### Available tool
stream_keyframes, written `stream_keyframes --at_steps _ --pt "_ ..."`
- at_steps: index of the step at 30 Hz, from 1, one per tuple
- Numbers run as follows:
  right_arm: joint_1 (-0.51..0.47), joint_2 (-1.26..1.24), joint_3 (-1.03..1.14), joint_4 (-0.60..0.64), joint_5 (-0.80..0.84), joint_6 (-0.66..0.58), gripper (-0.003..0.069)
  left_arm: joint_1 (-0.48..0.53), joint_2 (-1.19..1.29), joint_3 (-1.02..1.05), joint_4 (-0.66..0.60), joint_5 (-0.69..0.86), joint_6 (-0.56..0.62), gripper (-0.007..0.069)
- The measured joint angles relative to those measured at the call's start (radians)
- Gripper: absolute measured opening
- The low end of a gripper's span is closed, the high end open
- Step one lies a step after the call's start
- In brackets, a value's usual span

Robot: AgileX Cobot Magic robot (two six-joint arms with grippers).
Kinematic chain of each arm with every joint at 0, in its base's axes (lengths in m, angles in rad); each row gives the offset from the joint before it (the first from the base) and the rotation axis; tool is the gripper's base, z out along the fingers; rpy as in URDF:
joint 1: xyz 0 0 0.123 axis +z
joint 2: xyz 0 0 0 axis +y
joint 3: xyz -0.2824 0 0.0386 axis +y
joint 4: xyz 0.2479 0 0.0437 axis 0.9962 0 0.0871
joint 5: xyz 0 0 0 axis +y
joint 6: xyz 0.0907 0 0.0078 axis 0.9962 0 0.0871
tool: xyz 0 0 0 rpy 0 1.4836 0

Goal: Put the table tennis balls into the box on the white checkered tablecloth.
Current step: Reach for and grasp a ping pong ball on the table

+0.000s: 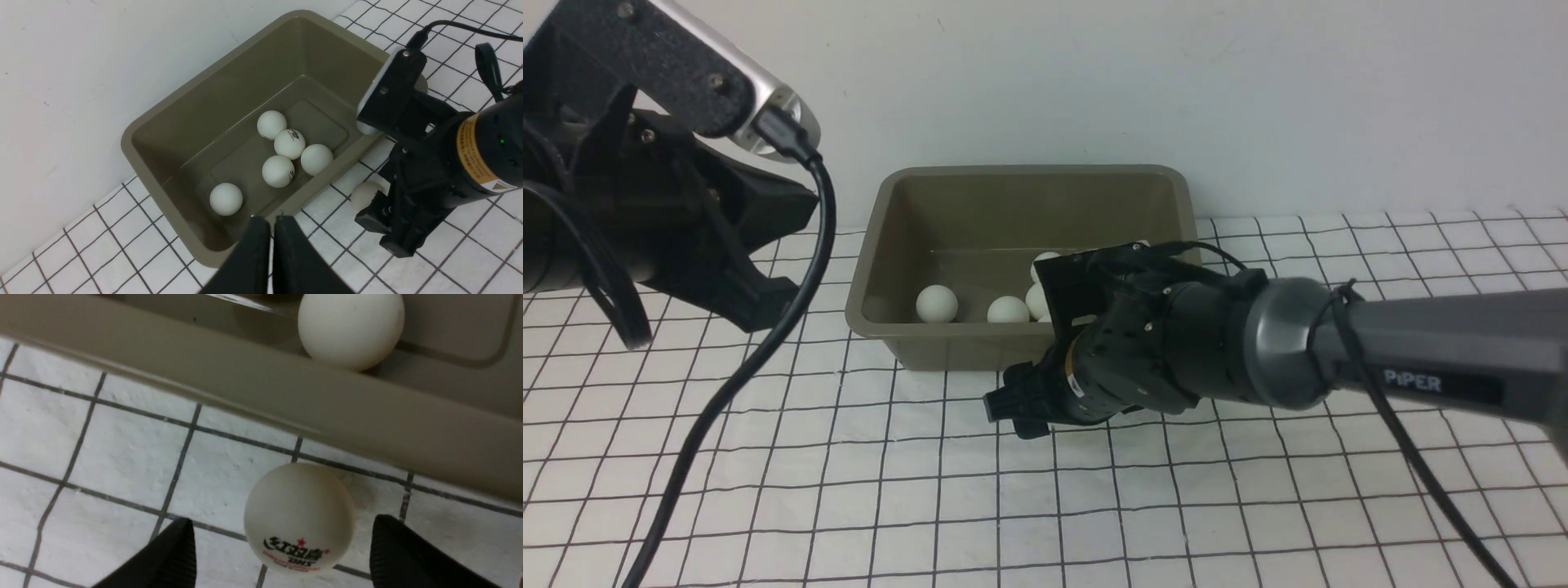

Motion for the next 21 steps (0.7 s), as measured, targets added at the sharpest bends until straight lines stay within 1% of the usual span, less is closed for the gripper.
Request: stream_keyframes --at_steps 12,16,19,21 --pt "-0.007 0.068 -0.079 0.000 0.039 -0.016 0.0507 0.000 0.000 0.000 -0.001 0.005 0.003 -0.0004" --pt "-0.017 0.087 -0.088 0.025 0.083 -0.021 0.0437 0.000 0.000 0.000 -0.001 0.005 0.005 -0.0004" --pt "-0.019 0.096 -0.091 0.032 0.100 -0.036 0.0360 0.000 0.000 0.000 -0.001 0.005 0.015 -0.0004" --pt "-0.020 0.096 -0.091 0.035 0.100 -0.042 0.0361 0.000 0.000 0.000 -0.001 0.005 0.017 -0.0004"
